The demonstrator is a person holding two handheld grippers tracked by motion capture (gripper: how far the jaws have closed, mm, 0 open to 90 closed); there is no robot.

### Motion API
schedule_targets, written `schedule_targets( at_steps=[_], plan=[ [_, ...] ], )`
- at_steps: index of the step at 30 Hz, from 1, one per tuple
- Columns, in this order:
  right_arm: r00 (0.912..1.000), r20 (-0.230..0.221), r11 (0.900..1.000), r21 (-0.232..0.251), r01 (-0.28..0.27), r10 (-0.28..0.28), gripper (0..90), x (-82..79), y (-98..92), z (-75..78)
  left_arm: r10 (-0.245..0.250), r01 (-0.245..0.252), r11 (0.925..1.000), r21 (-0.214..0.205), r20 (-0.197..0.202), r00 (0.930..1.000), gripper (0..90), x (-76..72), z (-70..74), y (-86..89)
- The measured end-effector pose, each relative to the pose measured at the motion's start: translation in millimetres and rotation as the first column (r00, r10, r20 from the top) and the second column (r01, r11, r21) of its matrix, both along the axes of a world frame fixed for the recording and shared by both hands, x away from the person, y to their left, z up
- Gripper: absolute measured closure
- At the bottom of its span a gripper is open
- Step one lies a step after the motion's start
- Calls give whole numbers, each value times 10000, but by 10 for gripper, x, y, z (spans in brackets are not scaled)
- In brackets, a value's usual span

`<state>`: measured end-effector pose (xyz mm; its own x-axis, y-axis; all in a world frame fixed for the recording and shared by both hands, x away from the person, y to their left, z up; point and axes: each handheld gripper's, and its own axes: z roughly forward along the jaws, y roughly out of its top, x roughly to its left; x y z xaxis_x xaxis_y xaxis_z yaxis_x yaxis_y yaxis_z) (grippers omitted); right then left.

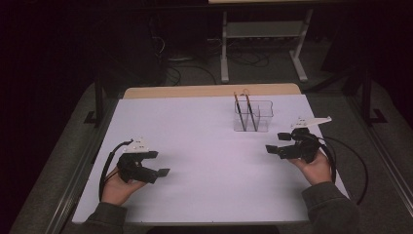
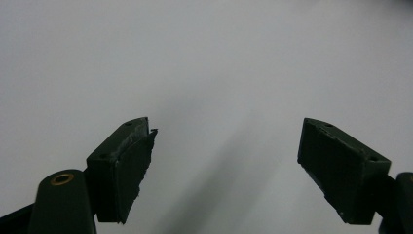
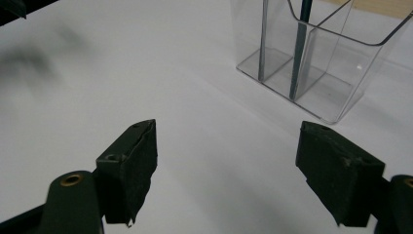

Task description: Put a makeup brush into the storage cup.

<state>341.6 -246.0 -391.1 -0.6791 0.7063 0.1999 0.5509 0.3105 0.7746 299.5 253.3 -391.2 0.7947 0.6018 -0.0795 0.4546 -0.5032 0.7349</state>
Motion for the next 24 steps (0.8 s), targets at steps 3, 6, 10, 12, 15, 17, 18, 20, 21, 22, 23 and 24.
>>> schedule_targets(
  at_steps=[3,6,10,12,15,17,18,20,21,22,23,24],
  plan=[
    [10000,42,10000,33,-31,31,217,-32,-3,-16,10,-10,10000,-24,-51,10000,192,-4,-8,-7],
    [9999,142,10000,32,-12,12,214,-60,-8,-40,27,-27,10000,-28,-82,10000,192,-11,-12,-10],
    [9998,178,10000,52,31,-32,212,-104,-17,-53,-28,28,10000,-1,-11,10000,192,-11,-15,5],
    [9998,192,10000,58,24,-25,211,-125,-21,-64,-10,9,10000,-59,-17,10000,192,-14,-21,-1],
    [9998,207,10000,97,21,-23,211,-156,-28,-83,-50,50,10000,-47,-12,10000,192,-15,-29,-8],
    [9996,285,9999,129,36,-40,211,-175,-35,-98,-41,41,10000,-56,-59,10000,192,-19,-34,-10],
    [9998,212,9999,162,42,-46,208,-185,-34,-103,-43,43,10000,-60,-77,10000,192,-21,-37,-10],
    [9996,276,9999,166,33,-37,211,-206,-41,-114,-143,143,9999,86,-57,9999,192,-17,-39,-1],
    [9995,311,9999,150,19,-24,211,-214,-44,-120,-146,146,9999,84,-54,9999,193,-17,-44,0],
    [9996,293,9998,185,36,-41,211,-224,-43,-127,-130,131,9999,67,-73,9999,192,-19,-48,0],
    [9997,236,9999,153,53,-57,211,-238,-46,-136,-102,103,9999,47,-94,9999,192,-21,-50,0],
    [9997,231,9999,151,44,-48,211,-242,-48,-143,-63,63,10000,3,-118,9999,193,-26,-52,-3]
  ],
)
